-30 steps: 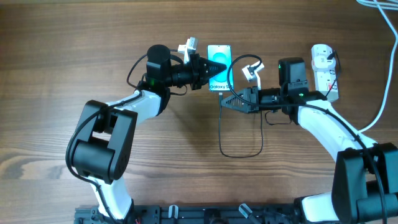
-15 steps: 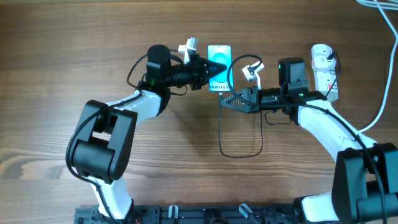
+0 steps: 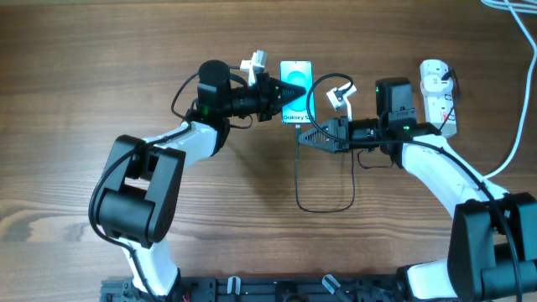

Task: Plug charger to phone and switch on socket

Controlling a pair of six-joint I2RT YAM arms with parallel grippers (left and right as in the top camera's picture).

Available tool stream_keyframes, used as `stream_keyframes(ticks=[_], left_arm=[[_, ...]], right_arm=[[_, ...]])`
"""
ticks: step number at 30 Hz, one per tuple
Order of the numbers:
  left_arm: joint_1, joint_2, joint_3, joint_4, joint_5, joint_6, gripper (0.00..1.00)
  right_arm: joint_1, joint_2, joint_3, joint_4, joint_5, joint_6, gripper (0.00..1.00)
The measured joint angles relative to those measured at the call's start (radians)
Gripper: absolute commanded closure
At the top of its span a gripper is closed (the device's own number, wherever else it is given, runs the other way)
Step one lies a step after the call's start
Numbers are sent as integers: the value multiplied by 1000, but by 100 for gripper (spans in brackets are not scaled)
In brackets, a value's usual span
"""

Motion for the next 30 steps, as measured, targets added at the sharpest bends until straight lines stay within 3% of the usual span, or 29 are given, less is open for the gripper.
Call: stream_keyframes(ticks=[30], left_arm=[[0,0,0,0,0,12,96]], right_arm=[[-3,0,0,-34,-15,-18,96]])
